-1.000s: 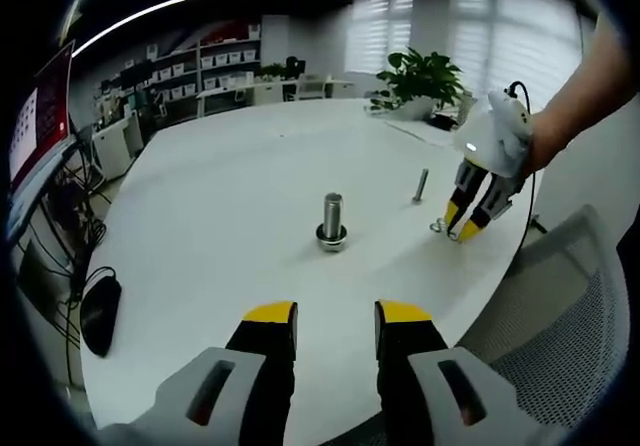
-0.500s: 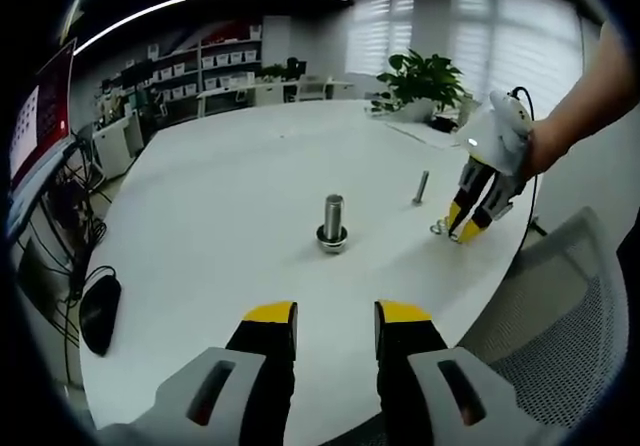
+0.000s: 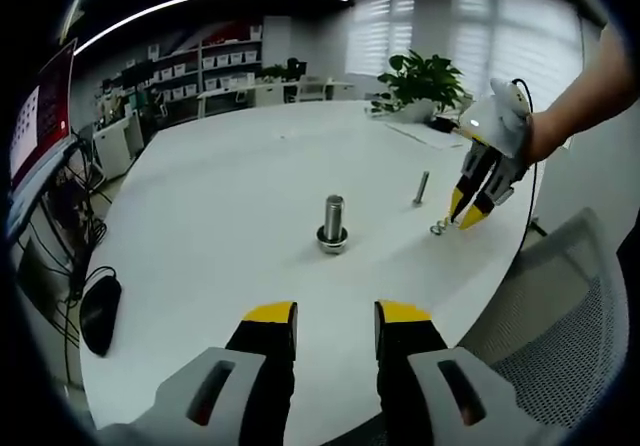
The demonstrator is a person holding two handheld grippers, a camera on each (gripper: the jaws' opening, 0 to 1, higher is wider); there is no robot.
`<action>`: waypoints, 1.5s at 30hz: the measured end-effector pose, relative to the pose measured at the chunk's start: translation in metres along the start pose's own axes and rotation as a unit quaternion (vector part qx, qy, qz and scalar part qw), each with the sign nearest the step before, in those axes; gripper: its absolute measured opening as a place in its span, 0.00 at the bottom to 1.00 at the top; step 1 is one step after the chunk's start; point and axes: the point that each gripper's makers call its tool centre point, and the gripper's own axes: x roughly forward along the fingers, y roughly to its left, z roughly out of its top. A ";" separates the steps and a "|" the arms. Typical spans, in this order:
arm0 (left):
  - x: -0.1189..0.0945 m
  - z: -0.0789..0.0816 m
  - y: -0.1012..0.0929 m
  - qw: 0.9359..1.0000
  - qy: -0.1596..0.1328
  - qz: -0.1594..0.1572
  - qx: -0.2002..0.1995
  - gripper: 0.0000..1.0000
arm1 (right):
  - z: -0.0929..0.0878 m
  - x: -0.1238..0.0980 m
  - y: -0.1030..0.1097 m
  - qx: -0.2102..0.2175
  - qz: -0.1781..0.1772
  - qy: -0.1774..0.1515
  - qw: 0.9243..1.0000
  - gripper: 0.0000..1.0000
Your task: Place the washer onto the threaded stud by aligning its center hole with the stud, sliding it down to the base, and recovering from edge contact or off-axis alignment until the washer reaches the visible bottom stop.
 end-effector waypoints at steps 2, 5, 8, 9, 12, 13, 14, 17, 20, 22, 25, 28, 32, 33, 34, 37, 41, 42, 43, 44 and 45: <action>0.000 0.000 0.000 1.000 0.001 0.000 0.000 0.29 | 0.000 -0.003 -0.004 0.008 -0.001 -0.003 1.000 0.14; 0.000 0.000 0.000 1.000 0.000 -0.001 0.000 0.29 | 0.000 -0.008 -0.012 0.016 -0.006 -0.009 1.000 0.14; 0.001 -0.001 0.000 1.000 0.002 -0.001 0.001 0.29 | -0.001 -0.012 -0.019 0.025 -0.010 -0.015 1.000 0.14; 0.000 0.000 0.000 1.000 0.000 0.000 0.003 0.29 | -0.001 -0.014 -0.021 0.027 -0.012 -0.016 0.999 0.14; 0.000 -0.001 0.000 1.000 0.003 0.001 0.001 0.29 | -0.001 -0.016 -0.026 0.028 -0.015 -0.018 0.999 0.14; 0.000 0.000 0.000 1.000 0.002 0.000 0.001 0.29 | -0.001 -0.017 -0.027 0.029 -0.016 -0.018 0.999 0.14; 0.000 0.000 0.000 1.000 0.002 0.000 0.001 0.29 | 0.000 -0.018 -0.030 0.030 -0.017 -0.020 0.999 0.14; 0.001 -0.002 0.000 1.000 0.005 0.000 0.002 0.29 | 0.003 -0.022 -0.035 0.032 -0.020 -0.025 0.999 0.14; 0.001 -0.002 -0.001 1.000 0.005 -0.001 0.003 0.29 | 0.006 -0.027 -0.041 0.039 -0.025 -0.030 0.999 0.14; 0.001 -0.003 -0.001 1.000 0.007 -0.001 0.004 0.29 | 0.007 -0.028 -0.045 0.040 -0.028 -0.033 0.998 0.14; 0.001 -0.002 -0.001 1.000 0.006 -0.001 0.004 0.29 | 0.009 -0.031 -0.050 0.040 -0.032 -0.038 0.998 0.14; 0.001 -0.003 0.000 1.000 0.007 0.000 0.004 0.29 | 0.009 -0.032 -0.050 0.038 -0.027 -0.037 0.998 0.14; 0.002 -0.003 -0.001 1.000 0.008 -0.002 0.006 0.29 | 0.008 -0.032 -0.056 0.034 -0.031 -0.033 0.998 0.14; 0.002 -0.003 -0.001 1.000 0.009 -0.002 0.006 0.29 | 0.010 -0.034 -0.058 0.033 -0.034 -0.036 0.998 0.14; 0.002 -0.003 -0.001 1.000 0.008 -0.002 0.006 0.29 | 0.011 -0.034 -0.060 0.031 -0.036 -0.038 0.998 0.14; 0.002 -0.003 -0.001 1.000 0.007 -0.001 0.005 0.29 | 0.014 -0.036 -0.061 0.031 -0.037 -0.043 0.998 0.14; 0.001 -0.003 0.000 1.000 0.008 0.001 0.005 0.29 | 0.020 -0.038 -0.064 0.023 -0.042 -0.047 0.998 0.14; 0.001 -0.003 0.000 1.000 0.008 0.000 0.005 0.29 | 0.022 -0.038 -0.066 0.022 -0.043 -0.049 0.998 0.14; 0.001 -0.003 0.000 1.000 0.008 0.000 0.004 0.29 | 0.023 -0.038 -0.067 0.022 -0.043 -0.050 0.998 0.14; 0.001 -0.003 0.000 1.000 0.010 0.001 0.004 0.29 | 0.024 -0.037 -0.068 0.021 -0.043 -0.052 0.997 0.14; 0.001 -0.004 0.000 1.000 0.010 0.001 0.005 0.29 | 0.025 -0.037 -0.069 0.021 -0.044 -0.052 0.997 0.14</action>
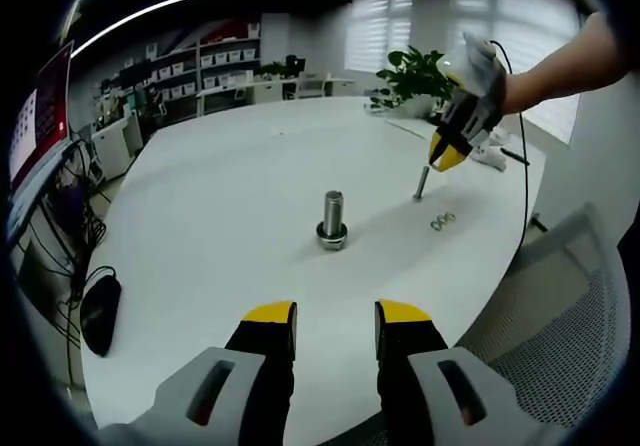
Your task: Place the washer onto the threaded stud by aligning its center hole with the stud, sliding it down to the base, and recovering from edge contact or off-axis alignment until the washer reaches the visible bottom stop.
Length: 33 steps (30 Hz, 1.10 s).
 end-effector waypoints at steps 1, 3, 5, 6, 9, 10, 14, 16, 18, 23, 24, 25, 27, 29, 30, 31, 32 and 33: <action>0.000 0.000 0.000 1.000 -0.001 0.000 0.000 0.29 | 0.001 0.000 0.000 -0.003 -0.001 0.001 1.000 0.14; 0.000 0.000 0.000 1.000 0.001 0.000 0.002 0.29 | 0.000 0.003 -0.002 -0.005 -0.002 0.003 1.000 0.14; 0.000 0.000 0.000 1.000 0.001 0.000 0.001 0.29 | 0.001 0.003 -0.001 -0.005 0.000 0.004 1.000 0.14; 0.000 0.000 0.000 1.000 -0.001 0.000 0.001 0.29 | 0.001 0.004 -0.001 -0.007 -0.001 0.003 1.000 0.14; 0.000 -0.001 0.000 1.000 0.002 0.001 0.000 0.29 | 0.002 0.005 -0.002 -0.008 -0.002 0.004 1.000 0.14; 0.000 0.000 0.000 1.000 0.001 0.001 0.001 0.29 | 0.001 0.006 -0.003 -0.009 -0.002 0.005 1.000 0.14; 0.000 -0.001 0.000 1.000 0.002 0.001 0.002 0.29 | 0.001 0.007 -0.003 -0.008 -0.001 0.006 1.000 0.14; 0.000 0.000 0.000 1.000 0.001 0.000 0.002 0.29 | 0.002 0.008 -0.004 -0.006 0.001 0.005 1.000 0.14; 0.000 -0.001 0.000 1.000 0.003 0.001 0.002 0.29 | 0.002 0.009 -0.004 -0.007 0.002 0.008 1.000 0.14; 0.001 -0.002 0.001 1.000 0.003 0.002 0.000 0.29 | 0.001 0.016 -0.001 -0.010 0.007 0.017 1.000 0.14; 0.001 -0.002 0.001 1.000 0.004 0.002 0.001 0.29 | 0.001 0.018 -0.002 -0.010 0.007 0.018 1.000 0.14; 0.001 -0.002 0.001 1.000 0.004 0.003 0.002 0.29 | 0.000 0.020 -0.002 -0.008 0.008 0.020 1.000 0.14; 0.002 -0.004 0.002 1.000 0.010 0.002 -0.002 0.29 | -0.002 0.023 -0.002 -0.004 0.010 0.023 1.000 0.14; 0.001 -0.004 0.002 1.000 0.008 0.004 -0.002 0.29 | -0.003 0.025 -0.003 -0.002 0.010 0.025 1.000 0.14; 0.001 -0.004 0.002 1.000 0.008 0.004 -0.003 0.29 | -0.004 0.028 -0.003 0.002 0.012 0.028 1.000 0.14; 0.001 -0.004 0.002 1.000 0.010 0.003 -0.003 0.29 | -0.006 0.030 -0.003 0.002 0.012 0.030 0.999 0.14; 0.001 -0.005 0.002 1.000 0.011 0.003 -0.002 0.28 | -0.006 0.032 -0.003 0.002 0.012 0.031 0.999 0.14; 0.000 -0.004 0.002 1.000 0.009 0.004 0.000 0.28 | -0.008 0.034 -0.003 0.003 0.014 0.034 0.999 0.14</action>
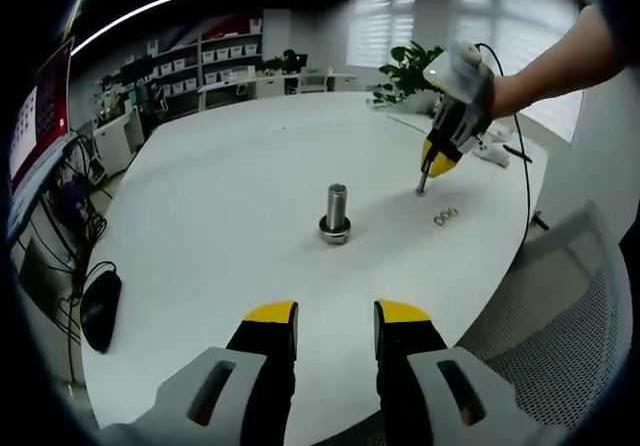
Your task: Place the washer onto the threaded stud by aligning its center hole with the stud, sliding it down to the base, and recovering from edge contact or off-axis alignment until the washer reaches the visible bottom stop.
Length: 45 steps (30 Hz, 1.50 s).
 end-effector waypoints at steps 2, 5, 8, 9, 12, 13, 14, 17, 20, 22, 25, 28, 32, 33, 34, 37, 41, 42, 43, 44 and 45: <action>0.000 0.000 0.000 1.000 -0.001 0.000 -0.001 0.28 | -0.001 0.002 0.000 0.001 0.001 0.002 1.000 0.14; 0.001 -0.001 0.000 1.000 0.001 -0.001 -0.002 0.28 | -0.001 0.006 -0.001 0.007 0.001 0.005 1.000 0.14; 0.001 -0.001 -0.001 1.000 0.003 -0.003 0.000 0.28 | -0.002 0.008 0.000 0.010 0.001 0.005 1.000 0.14; 0.001 -0.001 -0.001 1.000 0.002 -0.003 0.000 0.28 | -0.002 0.009 0.001 0.010 0.002 0.006 1.000 0.14; 0.001 -0.001 -0.002 1.000 0.002 -0.005 0.001 0.28 | -0.003 0.012 -0.001 0.011 0.001 0.008 1.000 0.14; 0.001 -0.001 -0.001 1.000 0.003 -0.004 0.001 0.28 | -0.003 0.012 0.000 0.014 0.001 0.009 1.000 0.14; 0.001 -0.001 -0.001 1.000 0.002 -0.004 0.001 0.28 | -0.003 0.012 0.001 0.015 0.001 0.011 1.000 0.14; 0.000 -0.001 -0.001 1.000 0.002 -0.004 0.000 0.28 | -0.004 0.014 0.001 0.008 -0.001 0.012 1.000 0.14; 0.000 0.000 -0.001 1.000 0.000 -0.004 -0.001 0.28 | -0.005 0.015 0.000 0.008 -0.003 0.015 1.000 0.15; 0.000 0.000 -0.001 1.000 0.000 -0.004 -0.002 0.28 | -0.006 0.017 0.000 0.012 -0.003 0.018 1.000 0.15; 0.000 0.000 -0.001 1.000 -0.001 -0.006 -0.001 0.28 | -0.008 0.018 0.001 0.016 -0.003 0.021 1.000 0.15; 0.000 0.000 -0.001 1.000 -0.003 -0.005 0.000 0.28 | -0.008 0.019 0.001 0.013 -0.004 0.023 1.000 0.15; 0.000 0.000 -0.001 1.000 -0.003 -0.006 -0.002 0.28 | -0.010 0.021 -0.001 0.019 -0.004 0.024 1.000 0.15; 0.000 0.001 -0.001 1.000 -0.003 -0.006 -0.001 0.28 | -0.010 0.021 -0.001 0.019 -0.004 0.024 1.000 0.15; 0.000 0.000 -0.001 1.000 -0.002 -0.005 -0.001 0.28 | -0.009 0.021 0.000 0.021 -0.003 0.022 1.000 0.15; 0.000 0.000 -0.001 1.000 -0.002 -0.004 0.000 0.27 | -0.006 0.020 0.001 0.024 -0.002 0.014 1.000 0.16; 0.000 -0.001 -0.001 1.000 0.000 -0.005 -0.003 0.28 | -0.008 0.018 -0.003 0.027 -0.008 0.014 0.999 0.19; 0.000 -0.001 -0.001 1.000 0.001 -0.005 -0.002 0.28 | -0.009 0.017 -0.004 0.028 -0.011 0.015 0.999 0.19; 0.000 -0.001 -0.001 1.000 0.001 -0.005 0.000 0.28 | -0.010 0.015 -0.006 0.030 -0.013 0.013 0.999 0.20; 0.000 -0.001 -0.002 1.000 0.002 -0.006 0.002 0.28 | -0.010 0.014 -0.007 0.034 -0.015 0.010 0.999 0.20; 0.000 -0.001 -0.002 1.000 0.003 -0.006 0.003 0.28 | -0.011 0.012 -0.007 0.038 -0.016 0.008 0.999 0.20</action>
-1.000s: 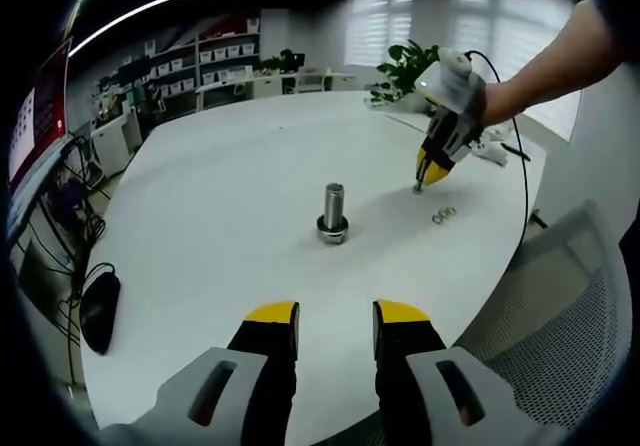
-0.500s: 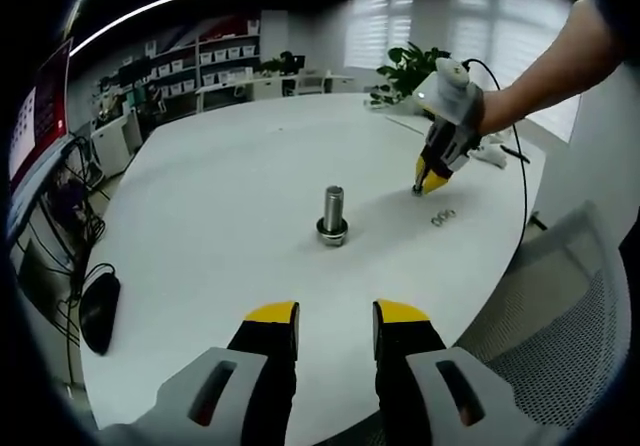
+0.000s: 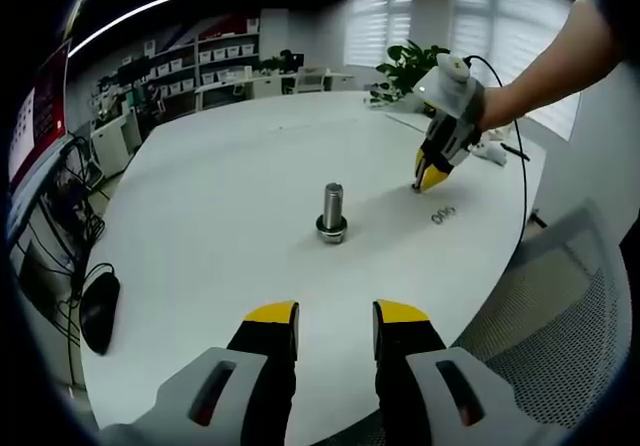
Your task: Place the washer onto the threaded stud by aligning its center hole with the stud, sliding it down to the base, and recovering from edge contact or off-axis alignment until the washer reaches the visible bottom stop.
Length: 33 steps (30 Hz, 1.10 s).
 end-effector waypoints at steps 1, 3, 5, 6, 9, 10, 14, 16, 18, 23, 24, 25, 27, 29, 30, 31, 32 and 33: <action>0.000 0.000 0.000 1.000 0.001 0.000 0.001 0.28 | -0.001 -0.001 0.000 0.003 -0.001 -0.001 1.000 0.21; 0.001 0.000 0.000 1.000 0.001 0.000 0.000 0.28 | -0.006 -0.002 -0.001 0.006 -0.004 -0.002 1.000 0.23; 0.001 -0.001 0.001 1.000 0.002 0.001 0.000 0.28 | -0.011 -0.003 0.000 0.012 -0.005 -0.002 1.000 0.24; 0.001 -0.001 0.001 1.000 0.002 0.001 -0.001 0.28 | -0.014 -0.004 0.000 0.016 -0.005 -0.001 1.000 0.24; 0.001 -0.002 0.001 1.000 0.005 0.002 0.001 0.28 | -0.018 -0.006 0.003 0.021 -0.004 -0.005 1.000 0.24; 0.001 -0.002 0.000 1.000 0.006 0.001 0.001 0.28 | -0.021 -0.007 0.003 0.025 -0.005 -0.006 1.000 0.24; 0.002 -0.003 -0.001 1.000 0.010 -0.001 0.004 0.28 | -0.028 -0.009 0.008 0.034 -0.003 -0.008 0.999 0.24; 0.002 -0.004 -0.001 1.000 0.012 0.000 0.004 0.28 | -0.029 -0.011 0.011 0.037 0.000 -0.012 0.999 0.24; 0.002 -0.005 -0.001 1.000 0.014 0.000 0.003 0.28 | -0.031 -0.011 0.012 0.038 0.000 -0.015 0.999 0.25; 0.003 -0.007 -0.001 1.000 0.019 -0.001 0.005 0.28 | -0.034 -0.013 0.020 0.046 0.004 -0.024 0.999 0.25; 0.003 -0.007 -0.002 1.000 0.020 -0.001 0.006 0.28 | -0.036 -0.012 0.021 0.047 0.004 -0.023 0.999 0.25; 0.004 -0.008 -0.001 1.000 0.022 0.000 0.006 0.28 | -0.037 -0.012 0.022 0.049 0.005 -0.022 0.999 0.25; 0.004 -0.009 -0.002 1.000 0.025 0.000 0.007 0.28 | -0.040 -0.012 0.024 0.051 0.007 -0.019 0.999 0.25; 0.004 -0.009 -0.002 1.000 0.025 0.000 0.008 0.28 | -0.040 -0.013 0.027 0.049 0.010 -0.022 0.998 0.25; 0.004 -0.009 -0.002 1.000 0.025 -0.001 0.007 0.28 | -0.040 -0.013 0.028 0.050 0.011 -0.024 0.998 0.26; 0.005 -0.009 -0.002 1.000 0.026 -0.001 0.008 0.28 | -0.040 -0.013 0.029 0.050 0.012 -0.024 0.998 0.26; 0.005 -0.009 -0.002 1.000 0.027 -0.001 0.008 0.28 | -0.041 -0.013 0.030 0.049 0.013 -0.026 0.998 0.26; 0.005 -0.009 -0.002 1.000 0.027 -0.001 0.009 0.28 | -0.040 -0.012 0.033 0.046 0.014 -0.029 0.998 0.26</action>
